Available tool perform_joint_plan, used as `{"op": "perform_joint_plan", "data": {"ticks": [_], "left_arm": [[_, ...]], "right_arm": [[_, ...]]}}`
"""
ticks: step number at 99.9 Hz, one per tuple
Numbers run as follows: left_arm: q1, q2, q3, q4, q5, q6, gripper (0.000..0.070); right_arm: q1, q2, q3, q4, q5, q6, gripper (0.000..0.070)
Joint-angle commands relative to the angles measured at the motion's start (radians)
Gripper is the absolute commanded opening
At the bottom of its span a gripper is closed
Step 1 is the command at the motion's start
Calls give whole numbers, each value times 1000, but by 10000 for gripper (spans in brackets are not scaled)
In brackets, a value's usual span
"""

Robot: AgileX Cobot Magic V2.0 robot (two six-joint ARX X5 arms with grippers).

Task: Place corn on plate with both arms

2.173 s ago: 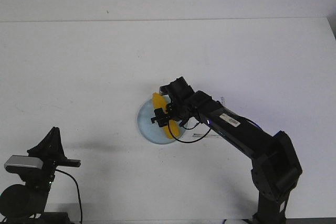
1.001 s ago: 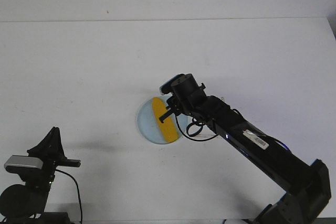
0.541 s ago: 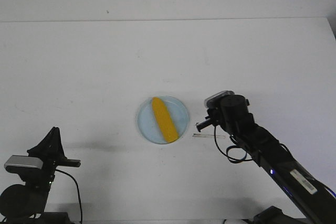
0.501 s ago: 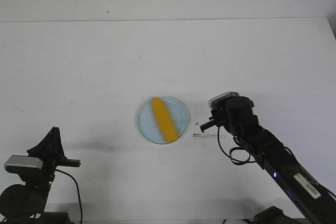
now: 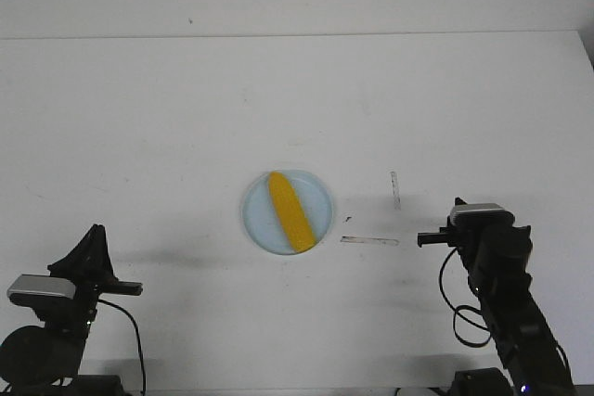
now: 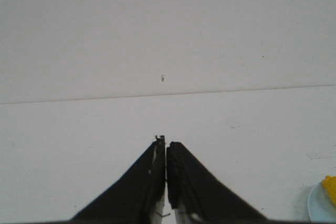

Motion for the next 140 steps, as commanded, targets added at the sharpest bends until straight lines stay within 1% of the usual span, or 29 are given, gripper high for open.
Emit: {"op": "perform_joint_plan", "data": {"ticks": [1, 10, 17, 33, 44, 55, 74, 140], "left_arm": [[1, -2, 5, 12, 0, 14, 1], [1, -2, 5, 12, 0, 14, 1], [1, -2, 5, 12, 0, 14, 1], [1, -2, 5, 12, 0, 14, 1], [1, -2, 5, 12, 0, 14, 1], [1, -2, 5, 12, 0, 14, 1], [1, -2, 5, 12, 0, 14, 1], [1, -2, 5, 12, 0, 14, 1]], "right_arm": [[-20, -55, -22, 53, -2, 6, 2], [-48, -140, -66, 98, -3, 6, 2], [-60, -208, -88, 100, -2, 6, 2], [-64, -345, -102, 39, 1, 6, 2], [-64, -409, -101, -2, 0, 6, 2], [-63, -454, -101, -16, 0, 6, 2], [-63, -490, -101, -13, 1, 6, 2], [-63, -490, -100, -11, 1, 6, 2]]}}
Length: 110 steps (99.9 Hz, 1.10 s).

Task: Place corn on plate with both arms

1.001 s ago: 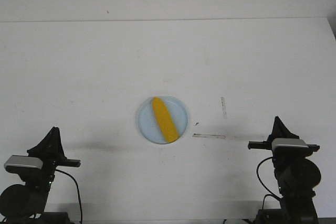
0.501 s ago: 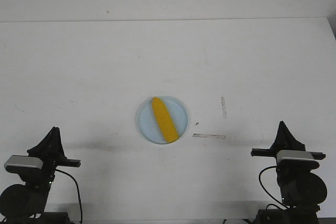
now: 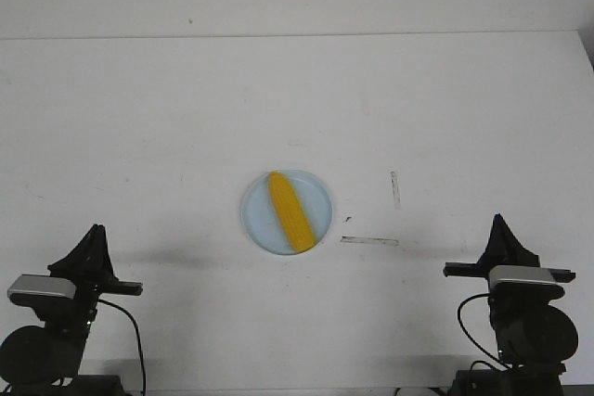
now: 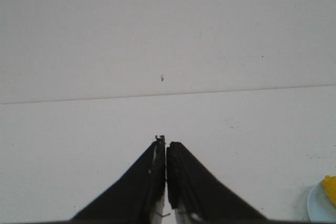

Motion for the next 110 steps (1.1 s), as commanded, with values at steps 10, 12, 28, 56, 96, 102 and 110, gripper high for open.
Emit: {"op": "perform_joint_plan", "data": {"ticks": [10, 12, 28, 56, 96, 102, 110], "left_arm": [[1, -8, 6, -1, 0, 19, 1], [1, -8, 6, -5, 0, 15, 1], [1, -16, 1, -43, -8, -108, 0], [1, -72, -119, 50, -35, -110, 0], [1, -159, -352, 174, -85, -113, 1], [1, -159, -390, 232, -80, -112, 1], [1, -159, -405, 240, -80, -113, 1]], "right_arm": [[1, -1, 2, 13, 0, 6, 2], [1, -1, 2, 13, 0, 6, 2], [1, -1, 2, 13, 0, 6, 2], [1, -1, 2, 13, 0, 6, 2], [1, 0, 3, 15, 0, 6, 1], [1, 0, 3, 15, 0, 6, 1], [1, 0, 3, 15, 0, 6, 2]]}}
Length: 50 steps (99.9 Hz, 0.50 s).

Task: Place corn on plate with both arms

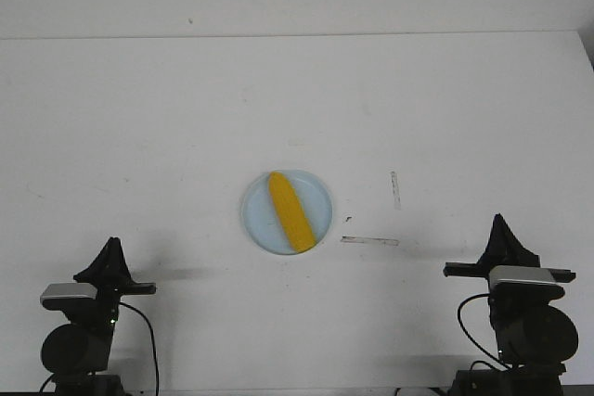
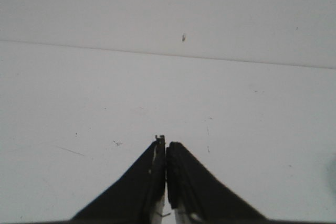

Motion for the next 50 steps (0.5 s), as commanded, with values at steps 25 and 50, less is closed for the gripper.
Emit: {"op": "perform_joint_plan", "data": {"ticks": [25, 50], "left_arm": [[1, -4, -21, 22, 0, -2, 1], [1, -3, -21, 21, 0, -2, 1]], "right_arm": [[0, 0, 3, 12, 0, 6, 2], [0, 0, 3, 12, 0, 6, 2]]}}
